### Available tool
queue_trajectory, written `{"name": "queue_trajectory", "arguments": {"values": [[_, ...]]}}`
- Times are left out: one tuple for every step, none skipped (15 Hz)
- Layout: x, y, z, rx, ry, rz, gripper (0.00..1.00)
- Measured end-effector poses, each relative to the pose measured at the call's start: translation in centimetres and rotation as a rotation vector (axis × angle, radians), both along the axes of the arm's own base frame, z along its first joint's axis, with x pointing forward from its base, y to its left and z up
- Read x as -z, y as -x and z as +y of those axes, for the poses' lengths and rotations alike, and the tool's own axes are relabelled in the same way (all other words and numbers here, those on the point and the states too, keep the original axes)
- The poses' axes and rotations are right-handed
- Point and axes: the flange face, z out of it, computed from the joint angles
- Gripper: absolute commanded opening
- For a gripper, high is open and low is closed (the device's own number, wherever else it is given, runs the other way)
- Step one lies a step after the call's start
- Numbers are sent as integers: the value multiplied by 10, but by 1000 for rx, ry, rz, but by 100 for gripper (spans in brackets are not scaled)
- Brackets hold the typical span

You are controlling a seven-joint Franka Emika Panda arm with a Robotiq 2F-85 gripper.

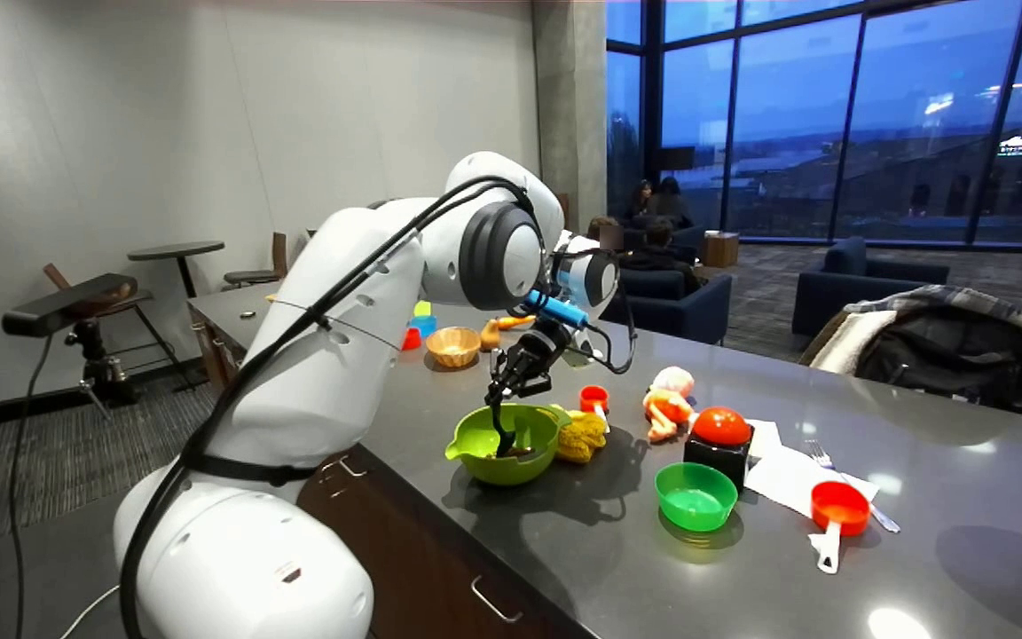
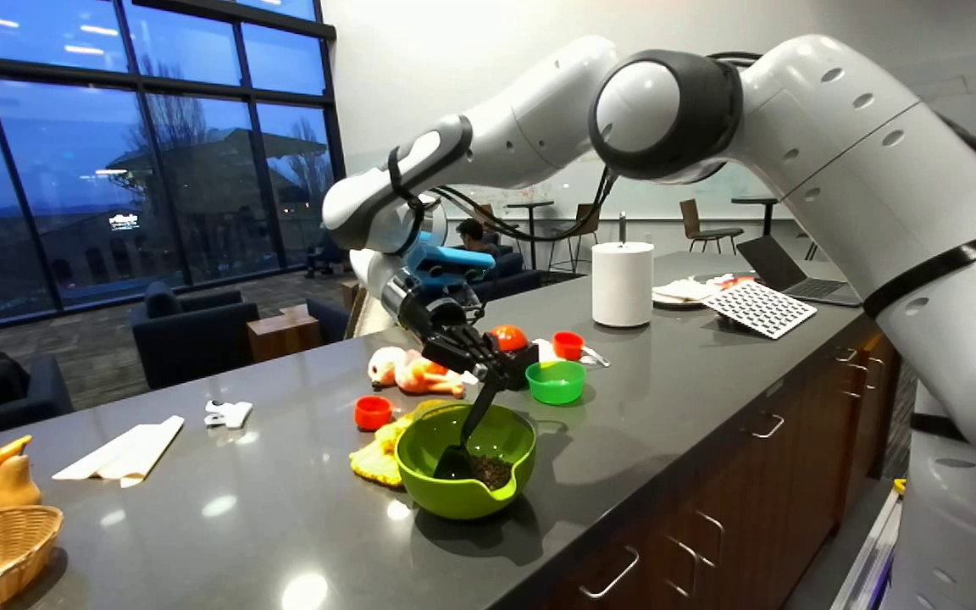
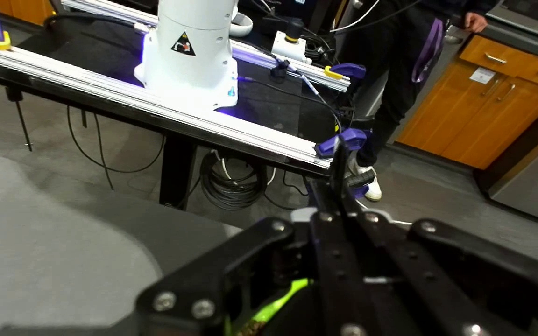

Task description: Use the black spoon to stir in the green bowl

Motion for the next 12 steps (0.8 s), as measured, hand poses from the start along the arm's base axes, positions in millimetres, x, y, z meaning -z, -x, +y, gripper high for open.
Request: {"name": "queue_trajectory", "arguments": {"values": [[0, -4, 0, -8, 5, 2, 1], [0, -8, 0, -15, 10, 4, 1], [0, -12, -1, -22, 16, 7, 1], [0, -15, -2, -27, 21, 9, 1], [1, -19, -3, -32, 27, 11, 1], [1, -22, -5, -35, 32, 13, 1], [1, -25, -7, -37, 36, 15, 1], [1, -27, -8, -38, 40, 16, 1], [0, -29, -10, -38, 43, 17, 1], [-1, -31, -12, -36, 45, 17, 1], [-2, -33, -14, -33, 47, 16, 1], [-4, -34, -17, -29, 50, 14, 1]]}}
